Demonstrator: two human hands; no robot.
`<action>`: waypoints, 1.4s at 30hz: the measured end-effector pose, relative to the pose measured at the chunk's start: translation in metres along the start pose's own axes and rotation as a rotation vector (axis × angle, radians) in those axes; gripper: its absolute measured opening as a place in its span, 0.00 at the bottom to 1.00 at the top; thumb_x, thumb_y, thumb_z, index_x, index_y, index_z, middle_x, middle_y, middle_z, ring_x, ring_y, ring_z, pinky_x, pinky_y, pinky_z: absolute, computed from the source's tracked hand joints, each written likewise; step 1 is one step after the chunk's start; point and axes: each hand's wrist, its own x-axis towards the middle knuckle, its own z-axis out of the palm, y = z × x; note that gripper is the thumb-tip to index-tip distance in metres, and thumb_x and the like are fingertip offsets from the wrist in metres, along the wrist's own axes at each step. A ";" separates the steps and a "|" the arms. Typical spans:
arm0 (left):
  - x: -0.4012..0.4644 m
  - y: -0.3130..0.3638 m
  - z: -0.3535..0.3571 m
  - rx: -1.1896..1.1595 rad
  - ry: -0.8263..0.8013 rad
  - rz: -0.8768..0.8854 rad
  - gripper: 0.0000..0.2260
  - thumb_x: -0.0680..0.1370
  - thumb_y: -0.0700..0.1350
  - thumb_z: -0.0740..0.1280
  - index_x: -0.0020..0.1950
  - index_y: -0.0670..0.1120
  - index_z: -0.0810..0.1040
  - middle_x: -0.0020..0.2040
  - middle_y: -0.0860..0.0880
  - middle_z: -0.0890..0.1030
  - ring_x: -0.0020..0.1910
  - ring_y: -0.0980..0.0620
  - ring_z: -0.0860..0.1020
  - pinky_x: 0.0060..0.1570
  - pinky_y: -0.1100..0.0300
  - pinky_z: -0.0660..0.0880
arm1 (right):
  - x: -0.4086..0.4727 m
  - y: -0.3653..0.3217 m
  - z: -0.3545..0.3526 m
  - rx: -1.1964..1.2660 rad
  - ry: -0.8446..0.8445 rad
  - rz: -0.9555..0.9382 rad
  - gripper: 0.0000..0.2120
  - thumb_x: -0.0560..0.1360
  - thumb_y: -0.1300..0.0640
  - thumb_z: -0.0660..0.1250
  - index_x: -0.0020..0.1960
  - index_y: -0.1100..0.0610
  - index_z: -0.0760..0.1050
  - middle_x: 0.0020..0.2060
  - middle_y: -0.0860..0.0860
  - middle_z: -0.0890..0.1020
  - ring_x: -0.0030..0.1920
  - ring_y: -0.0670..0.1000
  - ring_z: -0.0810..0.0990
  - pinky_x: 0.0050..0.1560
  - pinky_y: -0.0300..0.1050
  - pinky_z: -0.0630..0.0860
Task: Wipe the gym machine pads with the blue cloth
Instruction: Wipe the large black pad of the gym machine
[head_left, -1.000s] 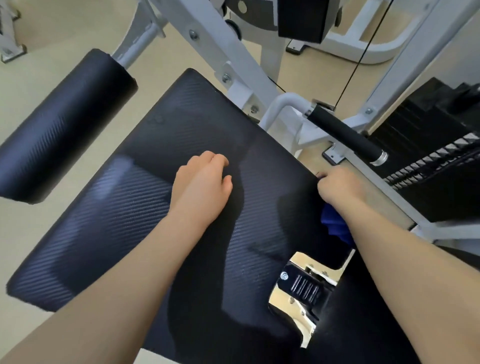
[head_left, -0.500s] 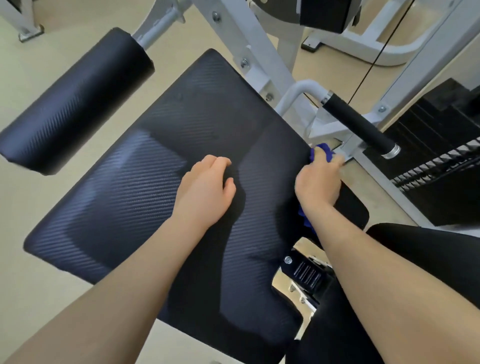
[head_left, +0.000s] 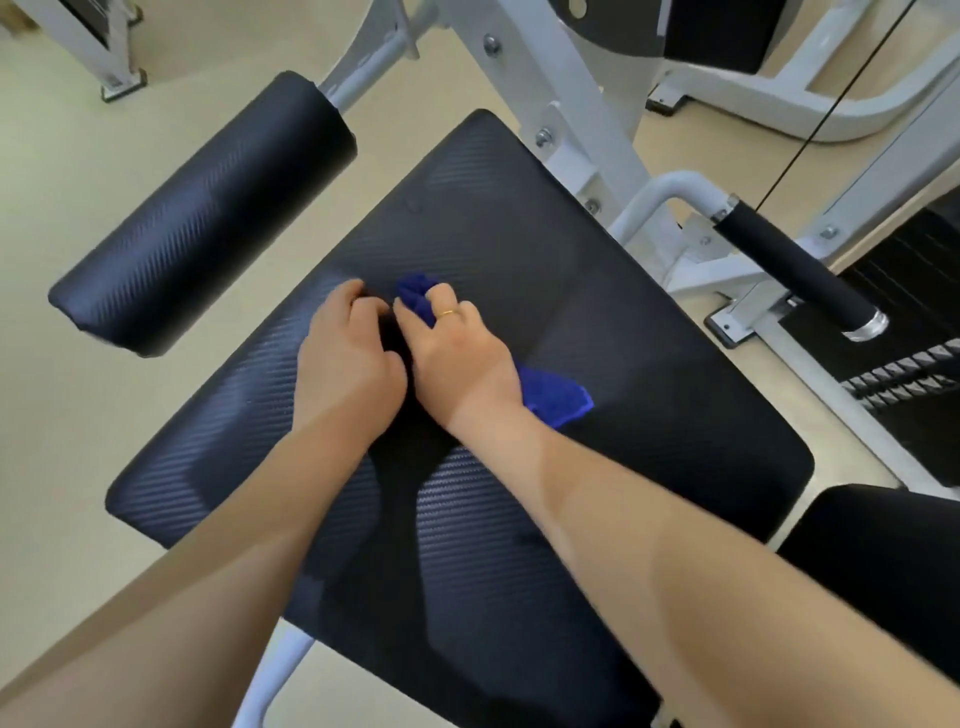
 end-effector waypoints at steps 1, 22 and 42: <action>0.005 -0.005 -0.003 0.023 -0.003 -0.020 0.21 0.73 0.36 0.61 0.66 0.39 0.70 0.74 0.42 0.62 0.73 0.44 0.60 0.71 0.50 0.58 | 0.004 0.008 -0.003 -0.035 0.021 -0.043 0.22 0.77 0.59 0.62 0.70 0.53 0.67 0.65 0.60 0.69 0.56 0.61 0.72 0.42 0.51 0.76; 0.019 -0.029 -0.030 -0.314 0.006 -0.162 0.26 0.74 0.33 0.56 0.72 0.47 0.63 0.62 0.51 0.72 0.60 0.53 0.69 0.55 0.60 0.64 | 0.083 -0.037 -0.019 -0.044 0.042 -0.165 0.13 0.79 0.58 0.56 0.60 0.54 0.74 0.62 0.55 0.67 0.58 0.55 0.71 0.40 0.46 0.67; -0.094 -0.099 -0.026 -0.426 0.383 -0.457 0.12 0.70 0.43 0.51 0.47 0.36 0.65 0.52 0.37 0.71 0.53 0.38 0.67 0.55 0.44 0.65 | -0.044 -0.100 0.027 0.069 -0.270 -0.268 0.21 0.77 0.57 0.59 0.69 0.48 0.67 0.67 0.54 0.64 0.59 0.58 0.70 0.51 0.51 0.72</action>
